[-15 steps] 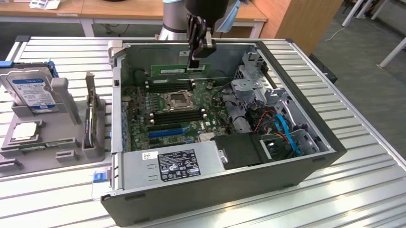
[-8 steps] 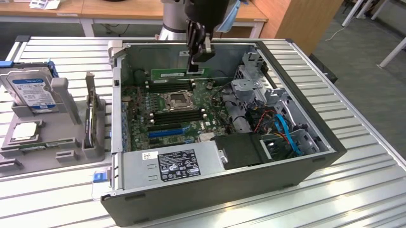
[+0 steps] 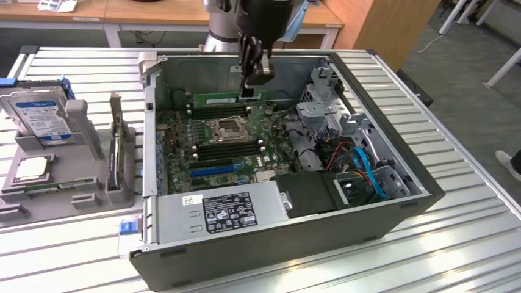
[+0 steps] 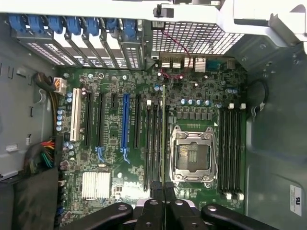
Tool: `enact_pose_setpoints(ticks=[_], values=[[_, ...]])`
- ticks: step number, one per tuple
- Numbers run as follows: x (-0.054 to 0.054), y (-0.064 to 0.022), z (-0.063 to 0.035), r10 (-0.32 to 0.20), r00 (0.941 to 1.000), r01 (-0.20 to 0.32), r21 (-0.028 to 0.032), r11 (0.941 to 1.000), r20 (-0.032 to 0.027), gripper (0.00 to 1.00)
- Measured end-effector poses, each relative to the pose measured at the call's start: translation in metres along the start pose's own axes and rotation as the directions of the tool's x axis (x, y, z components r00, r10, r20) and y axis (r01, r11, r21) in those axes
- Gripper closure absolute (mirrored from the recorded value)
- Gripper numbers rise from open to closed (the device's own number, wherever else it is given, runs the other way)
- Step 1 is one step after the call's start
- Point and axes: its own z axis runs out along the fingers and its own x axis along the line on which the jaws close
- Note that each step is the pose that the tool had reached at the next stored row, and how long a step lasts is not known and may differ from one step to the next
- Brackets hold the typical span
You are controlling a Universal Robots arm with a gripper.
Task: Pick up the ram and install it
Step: 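Insert the ram into the slot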
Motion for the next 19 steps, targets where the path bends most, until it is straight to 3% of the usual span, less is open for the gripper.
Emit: enact_pose_setpoints(ticks=[19], values=[[0.000,-0.0012,0.0196,0.000,1.0000,0.000,0.0000,1.0000,0.0000,0.88]])
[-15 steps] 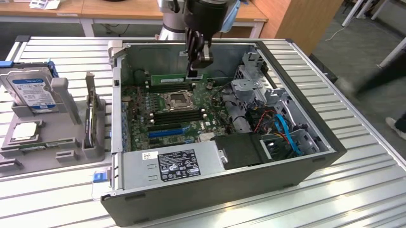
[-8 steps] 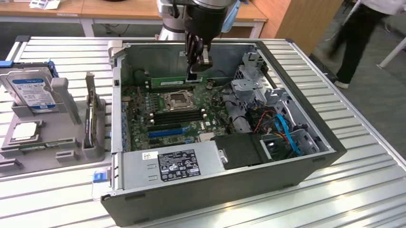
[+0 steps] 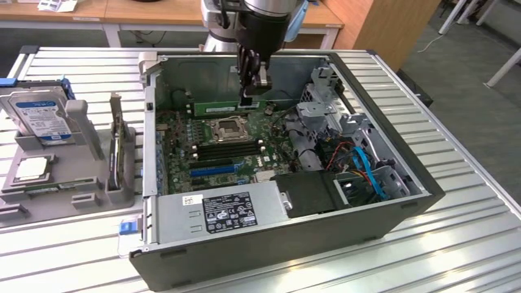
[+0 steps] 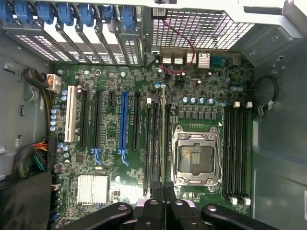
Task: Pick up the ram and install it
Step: 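Insert the ram into the slot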
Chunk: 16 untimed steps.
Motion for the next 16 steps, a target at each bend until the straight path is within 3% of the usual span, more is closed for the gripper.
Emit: enact_pose_setpoints(ticks=[16], values=[[0.0001,-0.0033,0.0007,0.000,1.0000,0.000,0.0000,1.0000,0.0001,0.88]])
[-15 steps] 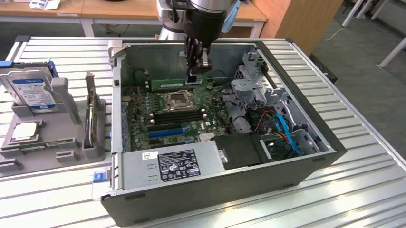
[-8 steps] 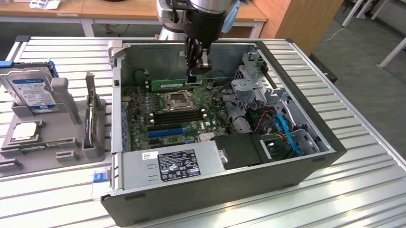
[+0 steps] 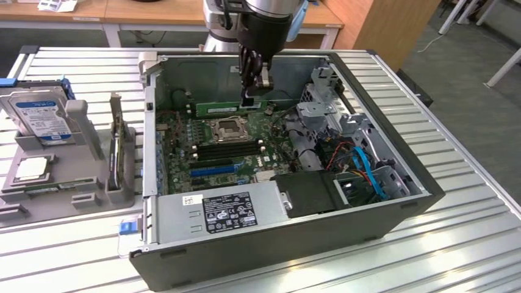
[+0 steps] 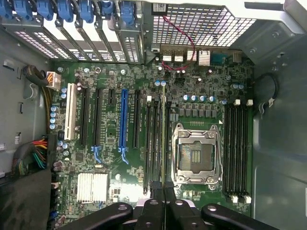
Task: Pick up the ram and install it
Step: 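Press down the ram until it locks into place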
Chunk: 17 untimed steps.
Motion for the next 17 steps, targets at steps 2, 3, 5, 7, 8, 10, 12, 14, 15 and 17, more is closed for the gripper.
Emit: enact_pose_setpoints(ticks=[2,3,5,7,8,10,12,14,15,17], values=[[0.0000,0.0000,0.0000,0.000,1.0000,0.000,0.0000,1.0000,0.0000,0.88],[0.0000,0.0000,0.0000,0.000,1.0000,0.000,0.0000,1.0000,0.0000,0.88],[0.0007,0.0000,0.0000,0.000,1.0000,0.000,0.0000,1.0000,0.0000,0.88],[0.0017,0.0000,0.0000,0.000,1.0000,0.000,0.0001,1.0000,0.0000,0.88],[0.0024,0.0000,0.0000,0.000,1.0000,0.000,0.0000,1.0000,-0.0001,0.88],[0.0039,0.0001,-0.0001,0.000,1.0000,0.000,0.0000,1.0000,0.0000,0.88],[0.0056,0.0001,-0.0001,0.000,1.0000,0.000,0.0000,1.0000,0.0000,0.88],[0.0073,0.0001,-0.0002,0.000,1.0000,0.000,0.0000,1.0000,-0.0001,0.88],[0.0082,0.0001,-0.0002,0.000,1.0000,0.000,0.0000,1.0000,-0.0001,0.88],[0.0094,0.0002,-0.0001,0.000,1.0000,0.000,0.0000,1.0000,0.0000,0.88]])
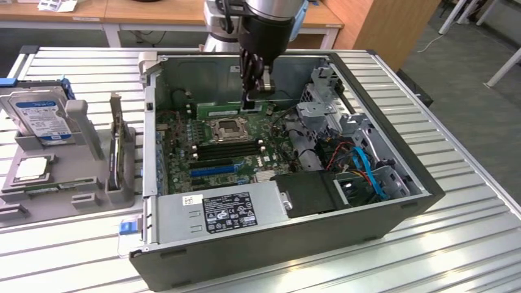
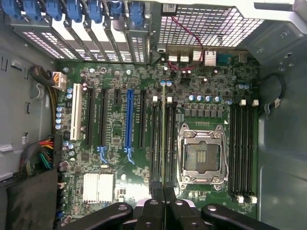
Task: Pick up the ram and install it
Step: 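Press down the ram until it locks into place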
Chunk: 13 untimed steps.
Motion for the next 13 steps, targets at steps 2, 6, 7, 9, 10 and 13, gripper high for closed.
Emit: enact_pose_setpoints(ticks=[2,6,7,9,10,13], values=[[0.0005,0.0000,0.0000,0.000,1.0000,0.000,0.0000,1.0000,0.0001,0.88],[0.0005,0.0000,0.0000,0.000,1.0000,0.000,0.0000,1.0000,-0.0001,0.88],[0.0005,0.0000,0.0000,0.000,1.0000,0.000,0.0000,1.0000,-0.0001,0.88],[0.0006,0.0000,0.0003,0.000,1.0000,0.000,-0.0001,1.0000,-0.0001,0.88],[0.0006,-0.0001,0.0008,0.000,1.0000,0.000,0.0000,1.0000,0.0001,0.88],[0.0006,-0.0002,0.0029,0.000,1.0000,0.000,0.0000,1.0000,0.0000,0.88]])
